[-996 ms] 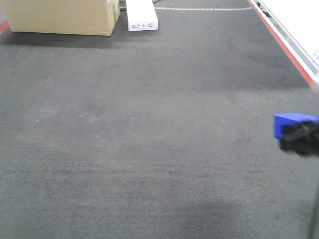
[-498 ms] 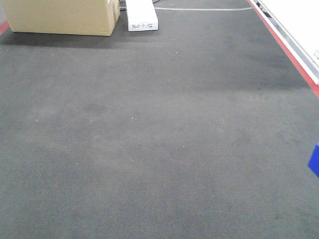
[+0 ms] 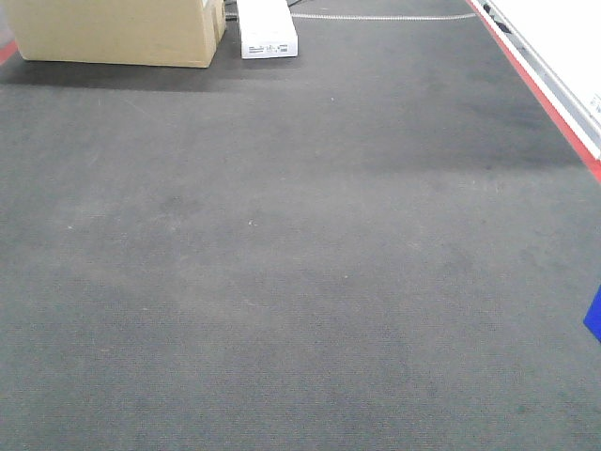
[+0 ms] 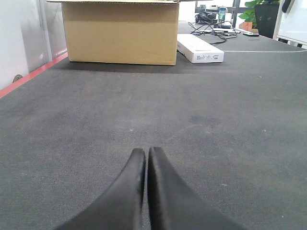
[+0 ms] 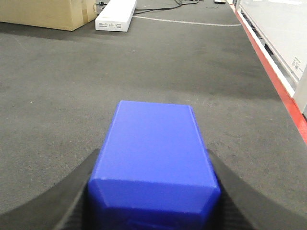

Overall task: Pour parts from conveyor to right shelf
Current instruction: 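Drive away from the conveyor holding the block in the right gripper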

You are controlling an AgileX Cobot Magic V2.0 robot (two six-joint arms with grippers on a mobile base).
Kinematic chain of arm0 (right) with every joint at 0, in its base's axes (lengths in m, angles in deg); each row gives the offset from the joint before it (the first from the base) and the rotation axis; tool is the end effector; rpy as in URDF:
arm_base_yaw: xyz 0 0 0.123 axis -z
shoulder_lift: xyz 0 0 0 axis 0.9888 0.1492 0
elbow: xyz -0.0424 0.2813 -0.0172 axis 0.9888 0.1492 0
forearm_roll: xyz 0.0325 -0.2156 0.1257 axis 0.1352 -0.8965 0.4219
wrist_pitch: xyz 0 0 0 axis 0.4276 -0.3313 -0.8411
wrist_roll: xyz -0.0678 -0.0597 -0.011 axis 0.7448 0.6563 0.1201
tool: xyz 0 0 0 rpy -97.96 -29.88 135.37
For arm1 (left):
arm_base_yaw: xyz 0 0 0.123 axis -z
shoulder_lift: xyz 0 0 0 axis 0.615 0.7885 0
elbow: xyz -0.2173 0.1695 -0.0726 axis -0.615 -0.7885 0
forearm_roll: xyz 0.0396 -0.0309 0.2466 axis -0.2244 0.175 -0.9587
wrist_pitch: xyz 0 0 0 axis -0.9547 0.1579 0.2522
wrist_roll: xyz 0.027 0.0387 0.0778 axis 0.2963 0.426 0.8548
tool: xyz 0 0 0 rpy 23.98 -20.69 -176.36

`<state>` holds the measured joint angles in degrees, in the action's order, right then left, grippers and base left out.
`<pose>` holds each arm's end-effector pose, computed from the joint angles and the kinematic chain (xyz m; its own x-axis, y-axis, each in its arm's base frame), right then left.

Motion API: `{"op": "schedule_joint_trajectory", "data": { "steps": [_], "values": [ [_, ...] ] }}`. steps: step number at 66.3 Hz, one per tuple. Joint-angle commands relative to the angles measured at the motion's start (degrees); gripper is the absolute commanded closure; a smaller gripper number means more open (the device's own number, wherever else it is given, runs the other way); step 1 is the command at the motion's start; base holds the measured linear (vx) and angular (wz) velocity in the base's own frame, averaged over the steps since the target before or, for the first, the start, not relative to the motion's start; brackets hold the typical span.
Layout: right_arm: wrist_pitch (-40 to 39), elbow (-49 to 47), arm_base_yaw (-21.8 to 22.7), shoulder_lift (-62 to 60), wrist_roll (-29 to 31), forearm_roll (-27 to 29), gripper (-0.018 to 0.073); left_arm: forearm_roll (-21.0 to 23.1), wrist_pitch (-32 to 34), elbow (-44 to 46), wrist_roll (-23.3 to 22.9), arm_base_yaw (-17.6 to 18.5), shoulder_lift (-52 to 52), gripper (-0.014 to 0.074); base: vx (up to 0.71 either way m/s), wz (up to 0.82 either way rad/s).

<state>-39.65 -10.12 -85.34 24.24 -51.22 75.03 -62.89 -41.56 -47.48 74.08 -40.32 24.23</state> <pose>0.0636 0.0090 0.2716 -0.2217 -0.0964 -0.9703 -0.1352 0.9885 -0.0673 0.0595 0.0026 0.1931 -0.0690 -0.0318 -0.9971 -0.0440 0.9986 -0.0288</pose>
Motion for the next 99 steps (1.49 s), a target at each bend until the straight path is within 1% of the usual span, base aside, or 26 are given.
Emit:
{"op": "schedule_joint_trajectory", "data": {
  "steps": [1, 62, 99],
  "values": [
    [-4.2, -1.7, 0.1, 0.5, 0.5, 0.1, 0.0566, 0.5, 4.5, 1.1, -0.5, 0.3, 1.0, 0.0602, 0.00, 0.00],
    [-4.2, -1.7, 0.1, 0.5, 0.5, 0.1, 0.0566, 0.5, 4.5, 1.1, -0.5, 0.3, 1.0, 0.0602, -0.01, -0.01],
    [-4.2, -1.7, 0.1, 0.5, 0.5, 0.1, 0.0566, 0.5, 4.5, 1.1, -0.5, 0.3, 1.0, 0.0602, -0.21, -0.22]
  ]
}}
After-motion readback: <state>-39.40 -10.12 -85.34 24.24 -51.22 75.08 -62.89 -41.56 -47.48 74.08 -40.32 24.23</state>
